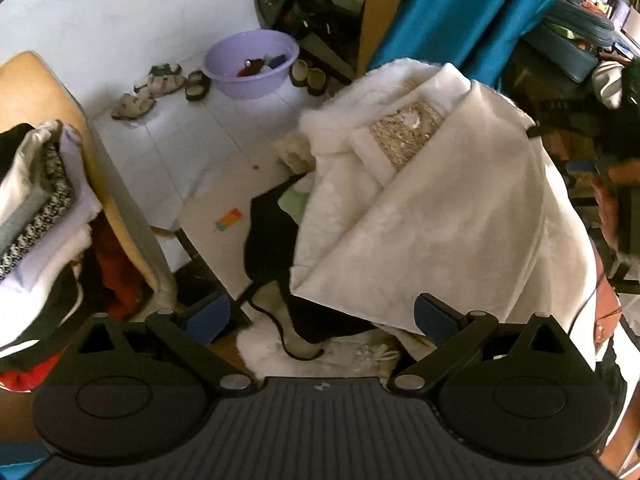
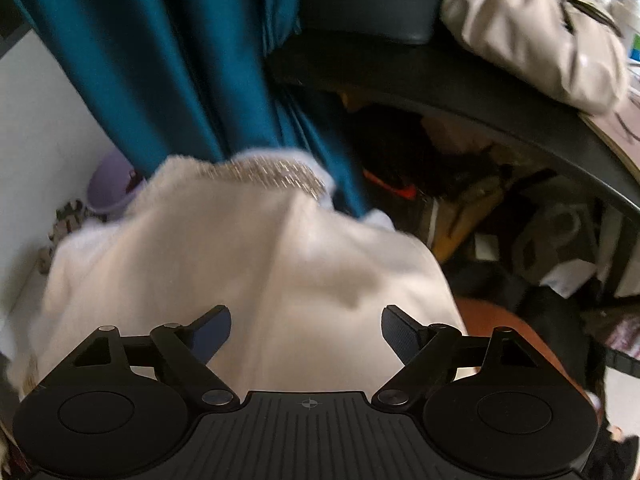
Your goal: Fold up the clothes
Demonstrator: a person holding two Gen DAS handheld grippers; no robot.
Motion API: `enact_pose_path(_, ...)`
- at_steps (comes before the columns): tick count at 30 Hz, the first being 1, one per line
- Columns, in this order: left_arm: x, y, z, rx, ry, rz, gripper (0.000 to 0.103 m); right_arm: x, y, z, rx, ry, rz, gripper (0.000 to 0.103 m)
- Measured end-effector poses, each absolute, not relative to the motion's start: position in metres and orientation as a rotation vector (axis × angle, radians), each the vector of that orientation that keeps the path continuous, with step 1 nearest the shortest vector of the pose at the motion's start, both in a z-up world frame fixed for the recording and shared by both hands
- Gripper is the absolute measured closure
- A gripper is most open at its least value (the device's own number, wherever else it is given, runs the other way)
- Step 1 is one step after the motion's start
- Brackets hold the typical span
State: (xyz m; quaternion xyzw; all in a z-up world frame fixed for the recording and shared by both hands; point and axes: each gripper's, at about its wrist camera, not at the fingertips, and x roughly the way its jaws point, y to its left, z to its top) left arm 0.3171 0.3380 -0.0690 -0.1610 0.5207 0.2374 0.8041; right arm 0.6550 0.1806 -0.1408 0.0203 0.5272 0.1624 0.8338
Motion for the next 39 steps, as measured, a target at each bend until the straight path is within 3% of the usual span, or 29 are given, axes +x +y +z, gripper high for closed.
enact_pose_path(8, 0.310, 0.333, -0.067, -0.298, 1.118, 0.517, 0.002, 0.712, 0.183, -0.171, 0.330, 1.231, 0.304, 0.023)
enact_pose_path(10, 0.309, 0.333, -0.066, -0.281, 1.118, 0.517, 0.002, 0.715, 0.182, -0.174, 0.401, 1.235, 0.328, 0.045)
enact_pose_path(11, 0.309, 0.333, -0.066, -0.276, 1.116, 0.516, 0.002, 0.715, 0.182, -0.174, 0.434, 1.235, 0.345, 0.069)
enact_pose_path(12, 0.308, 0.333, -0.065, -0.275, 1.113, 0.512, 0.002, 0.713, 0.183, -0.170, 0.448, 1.226, 0.364, 0.083)
enact_pose_path(14, 0.307, 0.337, -0.065, -0.294, 1.110, 0.504, 0.002, 0.705, 0.184, -0.155, 0.441, 1.183, 0.399, 0.096)
enact_pose_path(19, 0.305, 0.347, -0.063, -0.343, 1.098, 0.486, 0.002, 0.674, 0.157, -0.111, 0.497, 1.059, 0.496, 0.097)
enact_pose_path(26, 0.302, 0.359, -0.068, -0.393, 1.086, 0.451, 0.002, 0.577, 0.045, -0.070, 0.570, 0.943, 0.418, 0.097)
enact_pose_path(33, 0.304, 0.355, -0.079, -0.446, 1.114, 0.389, 0.002, 0.431, -0.069, -0.112, 0.605, 1.110, 0.014, 0.097)
enact_pose_path(39, 0.308, 0.336, -0.079, -0.406, 1.136, 0.301, 0.002, 0.361, -0.084, -0.172, 0.554, 1.260, -0.138, 0.096)
